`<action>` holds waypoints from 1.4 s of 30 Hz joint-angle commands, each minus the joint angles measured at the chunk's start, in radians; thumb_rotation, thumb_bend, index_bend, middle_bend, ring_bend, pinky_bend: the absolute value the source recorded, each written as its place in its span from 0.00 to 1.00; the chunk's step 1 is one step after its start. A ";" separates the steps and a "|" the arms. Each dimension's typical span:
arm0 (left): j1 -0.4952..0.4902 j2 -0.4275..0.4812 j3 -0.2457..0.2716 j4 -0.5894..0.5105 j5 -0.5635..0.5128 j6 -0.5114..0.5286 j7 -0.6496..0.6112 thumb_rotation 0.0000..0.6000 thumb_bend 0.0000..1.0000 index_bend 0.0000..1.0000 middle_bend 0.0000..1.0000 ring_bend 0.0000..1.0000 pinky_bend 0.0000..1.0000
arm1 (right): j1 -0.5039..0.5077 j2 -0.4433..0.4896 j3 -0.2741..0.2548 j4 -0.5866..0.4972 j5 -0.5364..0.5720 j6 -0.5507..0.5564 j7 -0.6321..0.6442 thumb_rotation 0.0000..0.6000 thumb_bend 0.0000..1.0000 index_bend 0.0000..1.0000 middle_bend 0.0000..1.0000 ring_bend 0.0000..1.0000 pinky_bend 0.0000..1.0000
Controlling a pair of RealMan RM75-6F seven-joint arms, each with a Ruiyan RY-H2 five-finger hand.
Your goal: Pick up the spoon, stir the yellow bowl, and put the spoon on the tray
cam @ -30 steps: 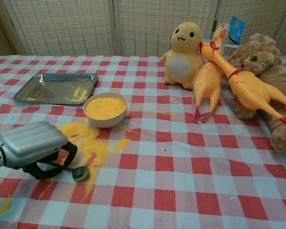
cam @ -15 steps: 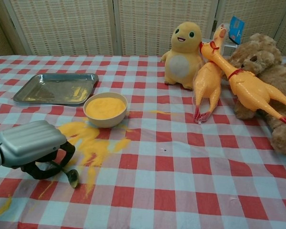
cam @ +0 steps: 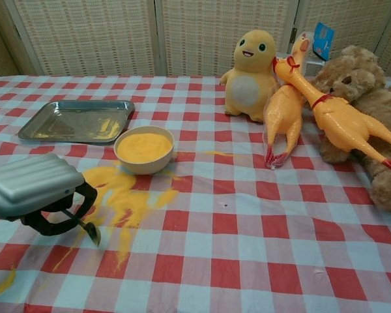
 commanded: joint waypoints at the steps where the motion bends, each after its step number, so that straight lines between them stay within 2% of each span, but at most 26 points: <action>1: 0.002 0.010 -0.004 -0.010 0.002 0.007 -0.001 1.00 0.42 0.69 1.00 1.00 1.00 | 0.000 0.000 -0.001 0.000 -0.001 0.000 0.001 1.00 0.09 0.00 0.00 0.00 0.00; 5: 0.000 0.042 -0.022 -0.046 -0.003 0.023 0.002 1.00 0.43 0.69 1.00 1.00 1.00 | -0.001 0.002 -0.001 -0.001 -0.002 0.004 0.004 1.00 0.09 0.00 0.00 0.00 0.00; 9: -0.010 0.081 -0.062 -0.099 -0.028 0.039 0.027 1.00 0.43 0.69 1.00 1.00 1.00 | -0.001 0.004 -0.001 0.001 -0.001 0.004 0.011 1.00 0.09 0.00 0.00 0.00 0.00; 12: -0.035 0.092 -0.130 -0.131 -0.081 0.052 0.080 1.00 0.43 0.69 1.00 1.00 1.00 | 0.002 0.006 -0.002 0.003 -0.001 -0.002 0.019 1.00 0.09 0.00 0.00 0.00 0.00; 15: -0.055 0.060 -0.187 -0.126 -0.128 0.084 0.134 1.00 0.44 0.69 1.00 1.00 1.00 | 0.003 0.009 -0.001 0.004 0.001 -0.002 0.027 1.00 0.09 0.00 0.00 0.00 0.00; 17: -0.075 -0.008 -0.231 -0.075 -0.136 0.144 0.197 1.00 0.45 0.69 1.00 1.00 1.00 | 0.001 0.013 0.000 0.005 0.006 0.002 0.036 1.00 0.09 0.00 0.00 0.00 0.00; 21: -0.111 -0.087 -0.269 -0.012 -0.169 0.170 0.275 1.00 0.46 0.70 1.00 1.00 1.00 | -0.002 0.016 0.003 0.010 0.013 0.008 0.050 1.00 0.09 0.00 0.00 0.00 0.00; 26: -0.174 -0.212 -0.287 0.164 -0.145 0.223 0.407 1.00 0.46 0.70 1.00 1.00 1.00 | 0.000 0.020 0.004 0.016 0.021 0.001 0.070 1.00 0.09 0.00 0.00 0.00 0.00; 32: -0.231 -0.350 -0.312 0.393 -0.130 0.266 0.449 1.00 0.46 0.70 1.00 1.00 1.00 | 0.004 0.025 0.004 0.022 0.028 -0.011 0.092 1.00 0.09 0.00 0.00 0.00 0.00; 37: -0.263 -0.436 -0.273 0.601 -0.059 0.315 0.459 1.00 0.46 0.70 1.00 1.00 1.00 | 0.004 0.029 0.008 0.026 0.039 -0.012 0.104 1.00 0.09 0.00 0.00 0.00 0.00; 39: -0.263 -0.446 -0.266 0.625 -0.048 0.322 0.451 1.00 0.46 0.70 1.00 1.00 1.00 | 0.004 0.030 0.008 0.026 0.040 -0.013 0.105 1.00 0.09 0.00 0.00 0.00 0.00; 42: -0.262 -0.513 -0.215 0.739 0.002 0.339 0.408 1.00 0.46 0.70 1.00 1.00 1.00 | 0.002 0.031 0.012 0.025 0.049 -0.012 0.108 1.00 0.09 0.00 0.00 0.00 0.00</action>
